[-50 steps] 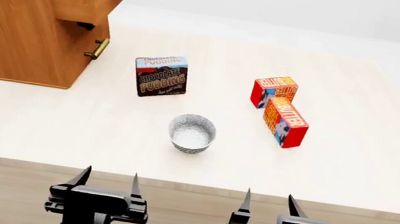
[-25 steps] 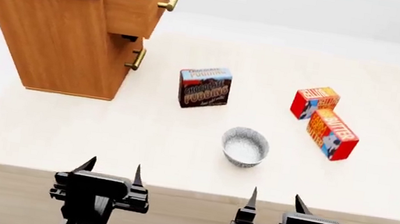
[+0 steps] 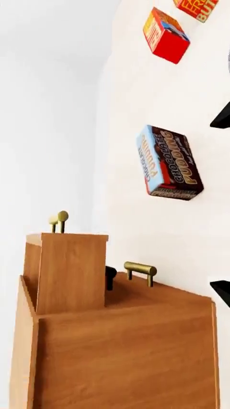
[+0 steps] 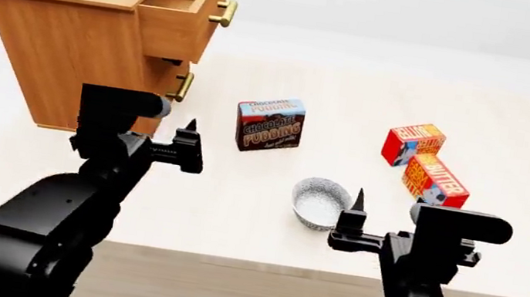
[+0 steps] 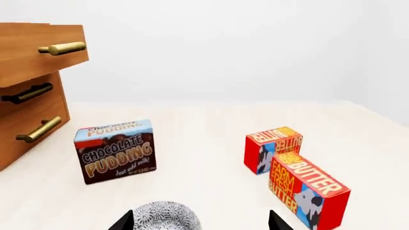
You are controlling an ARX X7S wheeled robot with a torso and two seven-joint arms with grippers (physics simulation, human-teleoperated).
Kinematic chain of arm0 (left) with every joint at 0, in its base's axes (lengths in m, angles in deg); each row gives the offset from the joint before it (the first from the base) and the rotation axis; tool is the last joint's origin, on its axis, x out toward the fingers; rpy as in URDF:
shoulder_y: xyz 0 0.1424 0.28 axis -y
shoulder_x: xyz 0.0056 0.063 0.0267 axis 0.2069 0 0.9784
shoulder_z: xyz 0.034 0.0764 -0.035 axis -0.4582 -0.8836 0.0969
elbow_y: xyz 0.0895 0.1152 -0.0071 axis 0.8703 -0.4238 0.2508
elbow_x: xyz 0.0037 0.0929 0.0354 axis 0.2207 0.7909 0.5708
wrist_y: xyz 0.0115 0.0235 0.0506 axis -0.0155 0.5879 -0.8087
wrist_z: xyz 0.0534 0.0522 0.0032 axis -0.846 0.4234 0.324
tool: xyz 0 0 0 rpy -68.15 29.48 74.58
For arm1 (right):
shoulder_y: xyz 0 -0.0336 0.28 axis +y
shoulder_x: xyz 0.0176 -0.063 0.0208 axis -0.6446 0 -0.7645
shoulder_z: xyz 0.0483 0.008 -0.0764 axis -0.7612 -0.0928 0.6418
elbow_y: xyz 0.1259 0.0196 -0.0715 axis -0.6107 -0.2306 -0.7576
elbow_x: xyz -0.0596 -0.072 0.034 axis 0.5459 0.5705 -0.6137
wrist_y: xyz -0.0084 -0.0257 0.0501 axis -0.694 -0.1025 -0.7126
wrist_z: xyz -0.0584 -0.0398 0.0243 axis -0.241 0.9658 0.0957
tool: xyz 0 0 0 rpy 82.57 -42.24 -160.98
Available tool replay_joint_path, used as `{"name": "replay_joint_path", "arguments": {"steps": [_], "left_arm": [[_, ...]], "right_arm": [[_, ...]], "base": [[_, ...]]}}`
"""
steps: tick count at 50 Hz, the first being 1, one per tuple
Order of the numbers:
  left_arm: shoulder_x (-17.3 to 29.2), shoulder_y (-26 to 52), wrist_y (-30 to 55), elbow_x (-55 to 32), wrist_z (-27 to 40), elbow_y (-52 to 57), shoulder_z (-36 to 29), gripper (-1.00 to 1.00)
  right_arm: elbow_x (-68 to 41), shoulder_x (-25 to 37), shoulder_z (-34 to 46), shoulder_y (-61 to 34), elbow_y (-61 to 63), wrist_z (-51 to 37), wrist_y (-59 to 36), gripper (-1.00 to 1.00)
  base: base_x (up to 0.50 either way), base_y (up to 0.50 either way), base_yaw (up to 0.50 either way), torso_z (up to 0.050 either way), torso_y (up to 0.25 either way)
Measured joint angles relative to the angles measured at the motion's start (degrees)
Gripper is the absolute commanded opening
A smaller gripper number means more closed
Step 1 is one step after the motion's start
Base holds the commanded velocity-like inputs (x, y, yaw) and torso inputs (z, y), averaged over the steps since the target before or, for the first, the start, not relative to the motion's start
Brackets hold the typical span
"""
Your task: Put the bowl in the top drawer of the cabinet.
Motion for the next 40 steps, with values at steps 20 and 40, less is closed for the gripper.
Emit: {"name": "replay_joint_path", "arguments": {"steps": [20,40], "left_arm": [[0.3,32.9,11.4,2.1,3.0,-14.4,-5.2,1.0],[-2.6,50.8,11.7,4.5,5.1,-35.2,-7.1,1.0]], "right_arm": [[-3.8,2.3,0.5,-10.4,8.4,-0.3,-15.8,1.0],[-6.8,3.5,-0.8,-9.1,11.3,1.7,-15.9,1.0]], "base": [[0.19,0.0,0.0,0.049,0.0],[0.5,0.0,0.0,0.0,0.0]]}}
